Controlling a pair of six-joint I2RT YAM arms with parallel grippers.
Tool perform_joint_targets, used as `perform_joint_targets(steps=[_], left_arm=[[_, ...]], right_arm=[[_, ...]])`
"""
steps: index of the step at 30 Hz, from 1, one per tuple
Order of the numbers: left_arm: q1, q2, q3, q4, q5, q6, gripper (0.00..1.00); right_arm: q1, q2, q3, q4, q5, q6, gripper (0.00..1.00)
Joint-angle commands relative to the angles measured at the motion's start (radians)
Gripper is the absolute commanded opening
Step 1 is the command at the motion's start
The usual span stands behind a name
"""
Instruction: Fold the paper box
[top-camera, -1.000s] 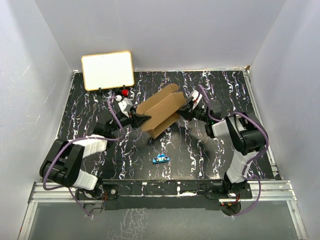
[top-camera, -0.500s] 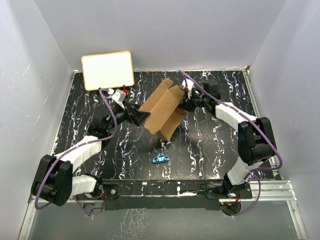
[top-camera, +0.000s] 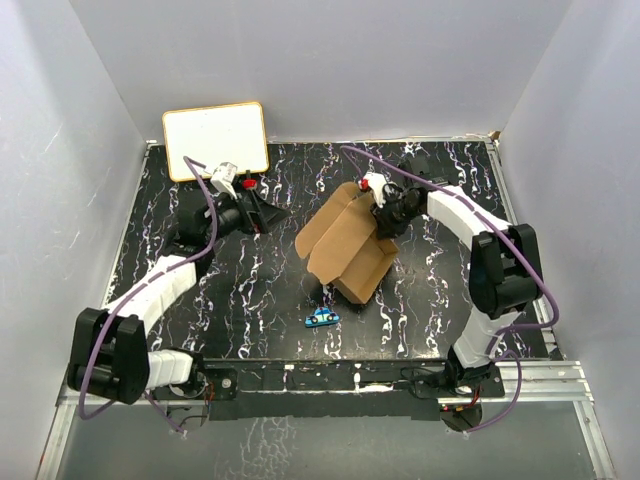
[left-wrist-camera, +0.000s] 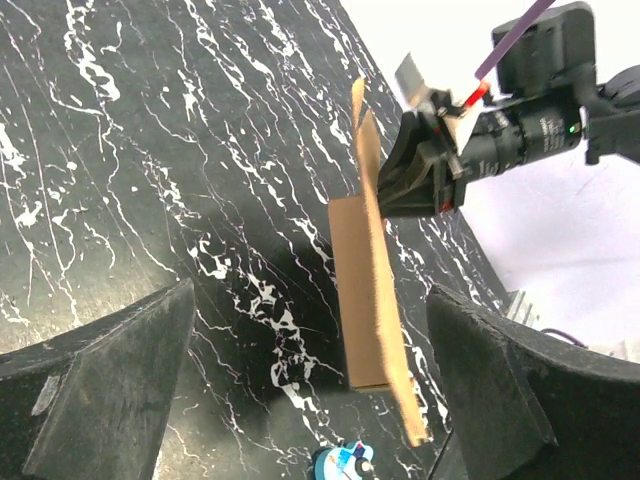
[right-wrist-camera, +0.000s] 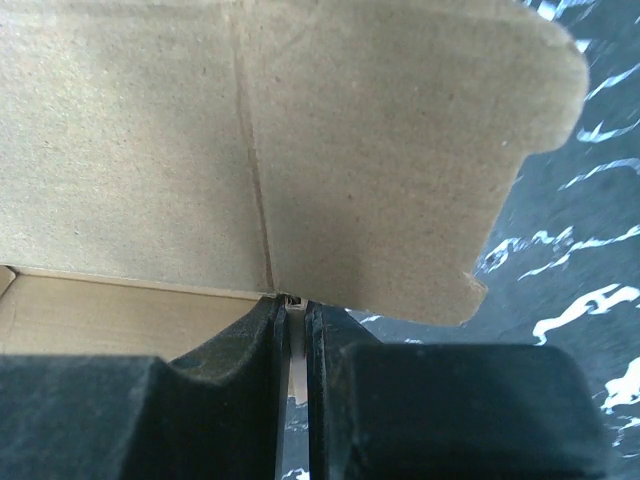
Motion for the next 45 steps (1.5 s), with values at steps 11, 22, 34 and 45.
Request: perform_joint_targets(steps=[11, 22, 34, 45], left_arm=[[-0.02, 0.224, 0.139, -0.18, 0.123, -0.11, 0.96], [-0.073, 0.352, 0.219, -0.161, 0.197, -0.145, 0.92], [-0.155, 0.483, 0.28, -0.201, 0.206, -0.171, 0.57], [-0.158, 0.514, 0.291, -0.188, 0.218, -0.18, 0.0]], right_arm=[[-0.003, 0.063, 0.046, -0.089, 0.135, 0.002, 0.14], [-0.001, 0.075, 0.065, -0.096, 0.147, 0.006, 0.14], [0.001, 0.081, 0.067, -0.096, 0.151, 0.008, 0.17], [0.003, 0.07, 0.037, -0.091, 0.171, -0.008, 0.19]])
